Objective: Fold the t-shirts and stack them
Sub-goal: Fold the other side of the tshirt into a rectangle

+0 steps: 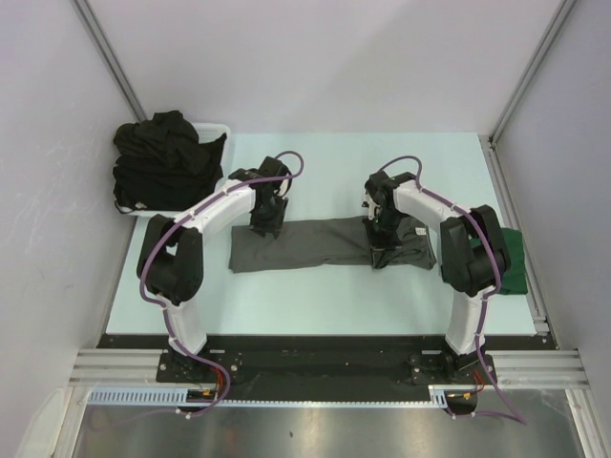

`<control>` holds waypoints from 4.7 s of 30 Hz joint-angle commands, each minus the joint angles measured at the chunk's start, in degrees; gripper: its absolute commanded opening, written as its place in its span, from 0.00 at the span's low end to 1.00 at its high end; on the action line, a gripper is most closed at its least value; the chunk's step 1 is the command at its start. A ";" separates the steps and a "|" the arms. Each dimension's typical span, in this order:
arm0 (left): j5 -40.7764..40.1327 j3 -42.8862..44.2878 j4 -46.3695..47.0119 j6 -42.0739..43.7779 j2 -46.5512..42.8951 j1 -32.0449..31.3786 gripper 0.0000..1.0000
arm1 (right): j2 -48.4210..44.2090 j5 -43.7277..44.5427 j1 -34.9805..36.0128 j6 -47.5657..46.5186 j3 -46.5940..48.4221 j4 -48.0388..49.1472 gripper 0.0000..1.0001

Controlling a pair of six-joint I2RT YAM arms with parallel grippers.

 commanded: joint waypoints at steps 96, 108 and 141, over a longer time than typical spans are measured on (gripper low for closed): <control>-3.46 -3.70 11.28 0.62 9.89 -0.37 0.00 | 14.13 17.48 -8.19 -1.22 12.64 11.26 0.00; -3.99 -9.85 11.98 0.44 6.38 -0.20 0.00 | 17.20 17.39 -8.36 -1.40 15.71 11.88 0.00; -3.20 -14.86 8.82 -0.61 1.45 -0.46 0.00 | 23.80 14.66 -8.63 -2.18 22.74 13.90 0.00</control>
